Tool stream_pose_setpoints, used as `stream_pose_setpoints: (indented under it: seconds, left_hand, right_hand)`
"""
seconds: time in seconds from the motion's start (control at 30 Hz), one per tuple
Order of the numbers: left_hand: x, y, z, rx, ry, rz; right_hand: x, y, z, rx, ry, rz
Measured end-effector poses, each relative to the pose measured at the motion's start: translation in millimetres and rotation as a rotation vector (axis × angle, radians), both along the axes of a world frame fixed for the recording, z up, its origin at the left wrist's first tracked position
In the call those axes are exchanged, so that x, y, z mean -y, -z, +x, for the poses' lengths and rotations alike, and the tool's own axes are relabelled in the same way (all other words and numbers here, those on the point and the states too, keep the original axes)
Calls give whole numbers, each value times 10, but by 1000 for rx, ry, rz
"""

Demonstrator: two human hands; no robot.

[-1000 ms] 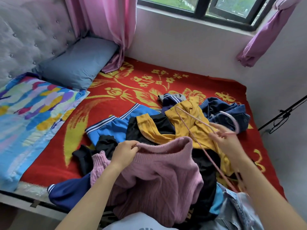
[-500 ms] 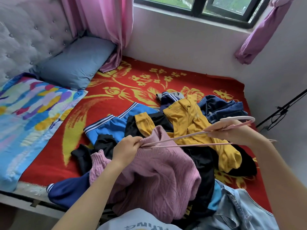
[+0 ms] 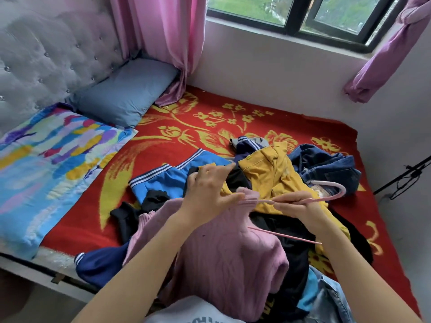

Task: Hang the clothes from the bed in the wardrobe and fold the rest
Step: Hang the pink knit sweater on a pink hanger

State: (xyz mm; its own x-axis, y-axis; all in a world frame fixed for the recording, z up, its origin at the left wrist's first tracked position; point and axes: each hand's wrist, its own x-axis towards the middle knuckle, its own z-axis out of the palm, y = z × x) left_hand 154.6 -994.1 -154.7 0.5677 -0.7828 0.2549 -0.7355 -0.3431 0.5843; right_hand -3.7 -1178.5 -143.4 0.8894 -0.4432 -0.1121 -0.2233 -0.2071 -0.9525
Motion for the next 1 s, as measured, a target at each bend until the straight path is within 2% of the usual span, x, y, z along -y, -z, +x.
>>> stream_pose_setpoints:
  seconds: [0.07, 0.1, 0.2, 0.23, 0.37, 0.47, 0.53, 0.67, 0.87, 1.0]
  left_hand:
    - [-214, 135, 178, 69, -32, 262]
    - [-302, 192, 236, 51, -30, 309]
    - [-427, 301, 307, -158, 75, 35]
    - [-418, 303, 301, -145, 108, -19]
    - [-280, 106, 228, 90, 115, -76]
    - [-184, -127, 186, 409, 121, -113]
    - [-155, -266, 188, 486, 131, -135]
    - [-129, -383, 122, 479, 154, -151]
    - [-130, -347, -28, 348, 139, -247]
    - [-220, -400, 169, 235, 98, -365]
  right_hand:
    - [57, 54, -70, 9, 57, 55]
    - [75, 52, -96, 15, 72, 73]
    - [141, 67, -143, 15, 70, 99]
    - [153, 67, -149, 19, 68, 102]
    - [210, -7, -156, 113, 100, 117]
    - [173, -86, -79, 212, 121, 99]
    - [84, -156, 13, 297, 106, 82]
    - [-137, -286, 203, 342, 48, -24]
    - [-340, -305, 322, 310, 67, -193]
    - [-72, -547, 134, 212, 60, -486]
